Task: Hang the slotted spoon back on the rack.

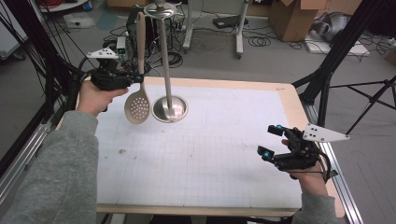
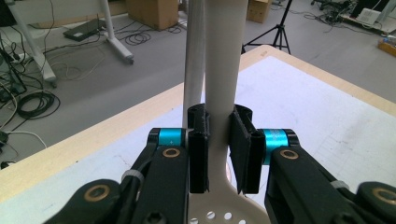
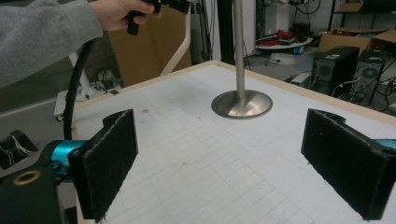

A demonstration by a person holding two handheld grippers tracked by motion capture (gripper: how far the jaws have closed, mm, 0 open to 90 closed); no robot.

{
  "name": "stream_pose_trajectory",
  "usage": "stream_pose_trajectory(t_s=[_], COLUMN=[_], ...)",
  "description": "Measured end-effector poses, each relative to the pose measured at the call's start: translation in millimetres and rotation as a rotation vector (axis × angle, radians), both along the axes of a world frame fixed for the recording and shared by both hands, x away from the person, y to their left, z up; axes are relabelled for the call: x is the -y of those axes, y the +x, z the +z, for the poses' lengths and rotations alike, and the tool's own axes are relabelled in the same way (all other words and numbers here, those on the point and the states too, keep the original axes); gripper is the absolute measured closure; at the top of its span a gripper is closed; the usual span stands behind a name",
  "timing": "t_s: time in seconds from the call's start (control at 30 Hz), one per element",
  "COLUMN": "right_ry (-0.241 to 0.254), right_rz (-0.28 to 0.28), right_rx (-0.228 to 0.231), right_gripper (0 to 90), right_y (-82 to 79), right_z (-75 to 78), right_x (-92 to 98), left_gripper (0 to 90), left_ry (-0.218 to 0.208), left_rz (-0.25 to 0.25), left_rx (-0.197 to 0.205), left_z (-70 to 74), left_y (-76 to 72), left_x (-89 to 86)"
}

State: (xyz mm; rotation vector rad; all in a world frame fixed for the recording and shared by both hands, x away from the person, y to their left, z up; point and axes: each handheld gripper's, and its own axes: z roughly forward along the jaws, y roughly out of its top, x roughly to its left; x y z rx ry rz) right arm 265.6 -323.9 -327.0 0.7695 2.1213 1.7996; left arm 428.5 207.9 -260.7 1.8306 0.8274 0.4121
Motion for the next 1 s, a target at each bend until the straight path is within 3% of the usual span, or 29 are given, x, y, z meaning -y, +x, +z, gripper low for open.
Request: stream_pose_trajectory(t_s=[0.7, 0.83, 1.0], right_ry=[0.007, 0.006, 0.006], right_rz=[-0.008, -0.009, -0.01], right_rx=[-0.001, 0.0, 0.0], right_gripper=[9.7, 9.7, 9.7], right_y=[-1.1, -0.8, -0.9], right_z=[0.7, 0.7, 0.9], right_x=[2.8, 3.0, 3.4], left_gripper=[77.3, 76.2, 65.5], left_ry=[0.013, 0.036, 0.013], left_rz=[0.034, 0.039, 0.005], left_rx=[-0.013, 0.004, 0.04], left_z=[-1.9, -3.3, 0.0], left_y=[8.4, 8.3, 5.1], left_x=[16.7, 17.7, 15.4])
